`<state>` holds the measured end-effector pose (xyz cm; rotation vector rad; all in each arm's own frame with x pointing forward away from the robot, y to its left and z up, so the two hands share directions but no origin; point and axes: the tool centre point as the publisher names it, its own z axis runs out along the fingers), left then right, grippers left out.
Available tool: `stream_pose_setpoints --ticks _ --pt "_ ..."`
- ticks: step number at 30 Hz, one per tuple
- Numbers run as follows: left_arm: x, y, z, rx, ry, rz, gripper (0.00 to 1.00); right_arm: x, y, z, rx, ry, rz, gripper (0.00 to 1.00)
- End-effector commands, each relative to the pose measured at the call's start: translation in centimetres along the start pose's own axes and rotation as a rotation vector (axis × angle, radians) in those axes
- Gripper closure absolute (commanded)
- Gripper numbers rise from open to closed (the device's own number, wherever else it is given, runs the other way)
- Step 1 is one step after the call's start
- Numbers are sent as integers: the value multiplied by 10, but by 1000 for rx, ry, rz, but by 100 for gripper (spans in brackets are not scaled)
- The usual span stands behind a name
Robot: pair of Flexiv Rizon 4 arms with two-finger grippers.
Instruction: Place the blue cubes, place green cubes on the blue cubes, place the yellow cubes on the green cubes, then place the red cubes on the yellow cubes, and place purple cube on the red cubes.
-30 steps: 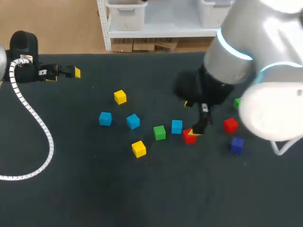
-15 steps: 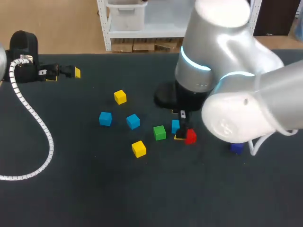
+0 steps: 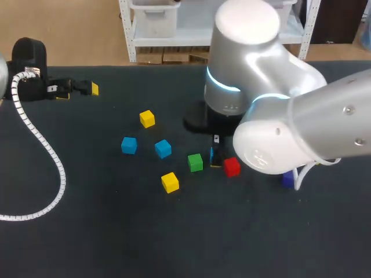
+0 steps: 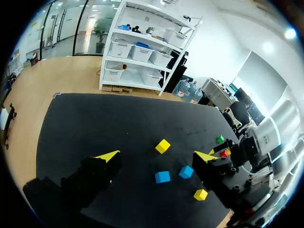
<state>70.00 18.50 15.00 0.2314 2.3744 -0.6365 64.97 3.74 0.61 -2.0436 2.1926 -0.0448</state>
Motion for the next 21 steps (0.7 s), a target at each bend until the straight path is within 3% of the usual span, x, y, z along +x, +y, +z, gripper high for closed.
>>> stream_pose_setpoints --ticks 1,5,6,9,21 --pt "0 0 0 0 0 0 0 3 -4 5 17 10 5 59" --pt "0 0 0 0 0 0 0 8 -7 5 -7 24 13 92" --pt "0 0 0 0 0 0 0 8 -7 5 -19 27 15 96" --pt "0 0 0 0 0 0 0 11 -6 6 -34 35 11 100" --pt "0 0 0 0 0 0 0 8 -12 -2 -21 10 9 100"
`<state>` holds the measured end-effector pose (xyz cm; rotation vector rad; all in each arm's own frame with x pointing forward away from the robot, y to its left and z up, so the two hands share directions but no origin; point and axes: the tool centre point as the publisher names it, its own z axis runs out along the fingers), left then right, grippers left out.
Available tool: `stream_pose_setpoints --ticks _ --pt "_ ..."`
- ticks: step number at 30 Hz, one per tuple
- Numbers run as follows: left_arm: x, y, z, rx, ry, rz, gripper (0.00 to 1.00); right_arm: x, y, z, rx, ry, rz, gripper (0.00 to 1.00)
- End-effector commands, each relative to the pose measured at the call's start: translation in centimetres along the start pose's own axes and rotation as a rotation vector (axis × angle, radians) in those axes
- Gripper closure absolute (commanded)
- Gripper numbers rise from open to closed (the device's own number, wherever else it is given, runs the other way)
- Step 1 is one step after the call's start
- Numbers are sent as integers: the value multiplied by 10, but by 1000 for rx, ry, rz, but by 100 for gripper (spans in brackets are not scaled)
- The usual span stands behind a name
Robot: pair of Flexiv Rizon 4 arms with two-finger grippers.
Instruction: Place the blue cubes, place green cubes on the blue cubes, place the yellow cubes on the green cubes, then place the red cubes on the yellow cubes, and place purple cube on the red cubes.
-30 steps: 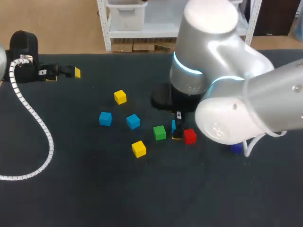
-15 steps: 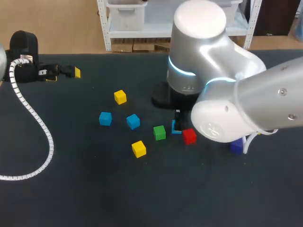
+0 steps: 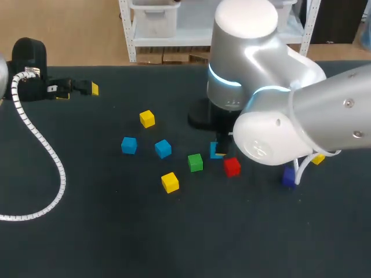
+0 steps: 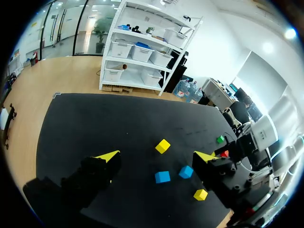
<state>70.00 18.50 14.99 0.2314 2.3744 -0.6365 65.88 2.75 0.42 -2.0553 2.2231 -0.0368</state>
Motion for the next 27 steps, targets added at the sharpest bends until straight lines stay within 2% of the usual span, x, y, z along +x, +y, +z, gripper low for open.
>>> stream_pose_setpoints --ticks 1,6,12,18,27 --pt "0 0 0 0 0 0 0 -2 -4 -5 7 -11 3 100" --pt "0 0 0 0 0 0 0 -8 -19 -12 48 -16 20 100" --pt "0 0 0 0 0 0 0 -3 -50 -2 109 13 42 100" --pt "0 0 0 0 0 0 0 6 -76 7 104 20 67 100" --pt "0 0 0 0 0 0 0 10 -97 6 104 6 28 100"
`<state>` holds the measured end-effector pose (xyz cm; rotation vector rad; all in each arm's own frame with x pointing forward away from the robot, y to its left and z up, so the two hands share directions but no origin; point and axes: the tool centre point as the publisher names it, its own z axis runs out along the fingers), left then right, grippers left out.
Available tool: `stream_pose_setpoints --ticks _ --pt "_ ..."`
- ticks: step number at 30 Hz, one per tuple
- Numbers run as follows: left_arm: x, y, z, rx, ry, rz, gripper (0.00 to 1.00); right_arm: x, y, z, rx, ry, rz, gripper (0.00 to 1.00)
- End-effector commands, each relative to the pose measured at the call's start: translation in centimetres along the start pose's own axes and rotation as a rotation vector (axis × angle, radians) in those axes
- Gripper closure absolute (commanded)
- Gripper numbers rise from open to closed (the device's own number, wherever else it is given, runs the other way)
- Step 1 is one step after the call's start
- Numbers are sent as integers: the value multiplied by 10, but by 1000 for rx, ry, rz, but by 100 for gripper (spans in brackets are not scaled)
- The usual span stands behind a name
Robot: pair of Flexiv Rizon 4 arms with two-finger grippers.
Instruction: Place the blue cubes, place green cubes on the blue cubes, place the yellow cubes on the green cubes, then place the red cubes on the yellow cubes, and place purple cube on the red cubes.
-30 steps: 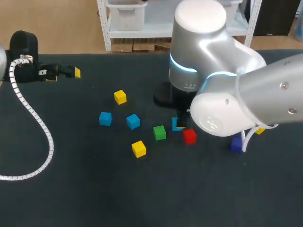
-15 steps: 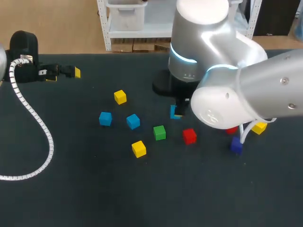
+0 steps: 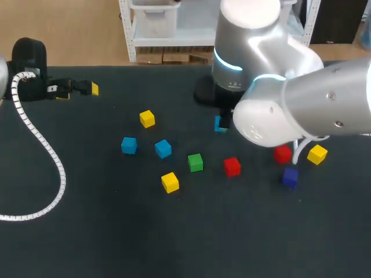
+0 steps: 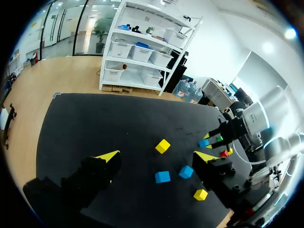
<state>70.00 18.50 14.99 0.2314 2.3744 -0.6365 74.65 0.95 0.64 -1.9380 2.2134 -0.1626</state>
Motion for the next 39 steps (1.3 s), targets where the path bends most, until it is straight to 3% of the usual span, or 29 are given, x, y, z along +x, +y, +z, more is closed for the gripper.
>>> stream_pose_setpoints --ticks 1,8,20,25,26,27,34,39 --pt "0 0 0 0 0 0 0 -2 -8 1 -11 7 -39 100" --pt "0 0 0 0 0 0 0 -1 -8 4 -14 46 -125 100" --pt "0 0 0 0 0 0 0 5 -6 10 -38 61 -131 98" --pt "0 0 0 0 0 0 0 5 -5 10 -47 60 -122 72" --pt "0 0 0 0 0 0 0 5 -5 10 -54 63 -110 60" --pt "0 0 0 0 0 0 0 4 -5 9 -52 62 -108 0" --pt "0 0 0 0 0 0 0 5 -7 7 -74 56 -77 0" --pt "0 0 0 0 0 0 0 5 -16 -12 -73 4 -37 0"
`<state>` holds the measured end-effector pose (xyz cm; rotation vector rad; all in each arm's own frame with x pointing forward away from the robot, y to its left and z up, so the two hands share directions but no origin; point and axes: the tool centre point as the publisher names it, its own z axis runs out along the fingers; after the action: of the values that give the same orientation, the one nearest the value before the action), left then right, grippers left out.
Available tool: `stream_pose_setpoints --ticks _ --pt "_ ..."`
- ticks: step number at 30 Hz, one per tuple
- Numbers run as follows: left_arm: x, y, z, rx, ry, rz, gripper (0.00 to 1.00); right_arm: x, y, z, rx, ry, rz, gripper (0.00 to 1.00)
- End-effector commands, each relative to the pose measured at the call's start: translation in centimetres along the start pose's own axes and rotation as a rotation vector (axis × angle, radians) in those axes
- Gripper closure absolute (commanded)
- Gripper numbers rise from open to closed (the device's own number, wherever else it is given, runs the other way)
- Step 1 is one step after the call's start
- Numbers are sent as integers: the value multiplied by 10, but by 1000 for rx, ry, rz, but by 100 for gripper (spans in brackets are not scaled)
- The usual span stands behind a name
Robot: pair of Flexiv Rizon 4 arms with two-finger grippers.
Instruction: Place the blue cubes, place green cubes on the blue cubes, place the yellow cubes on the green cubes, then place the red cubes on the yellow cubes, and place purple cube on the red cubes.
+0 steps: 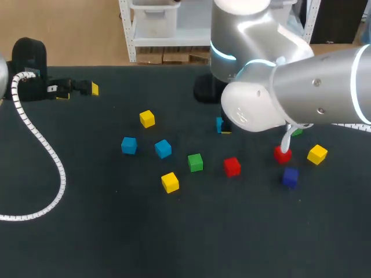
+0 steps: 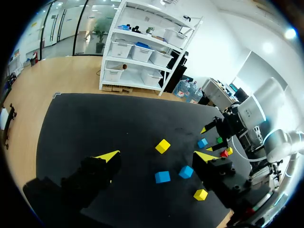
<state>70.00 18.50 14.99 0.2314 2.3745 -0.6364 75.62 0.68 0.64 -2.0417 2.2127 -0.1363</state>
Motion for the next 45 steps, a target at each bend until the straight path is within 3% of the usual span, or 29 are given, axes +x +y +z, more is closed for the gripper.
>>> stream_pose_setpoints --ticks 1,7,10,17,22,32,40,45 --pt "0 0 0 0 0 0 0 3 -6 -20 -12 -41 24 0" --pt "0 0 0 0 0 0 0 -5 -2 -54 31 -65 118 0" --pt "0 0 0 0 0 0 0 -8 10 -72 -13 -111 146 0" --pt "0 0 0 0 0 0 0 -4 26 -90 0 -161 158 0" --pt "0 0 0 0 0 0 0 14 13 -108 -46 -279 274 0" --pt "0 0 0 0 0 0 0 59 -30 -144 -27 -502 501 0" --pt "0 0 0 0 0 0 0 89 -56 -150 27 -604 625 0" --pt "0 0 0 0 0 0 0 107 -75 -146 61 -616 691 0"
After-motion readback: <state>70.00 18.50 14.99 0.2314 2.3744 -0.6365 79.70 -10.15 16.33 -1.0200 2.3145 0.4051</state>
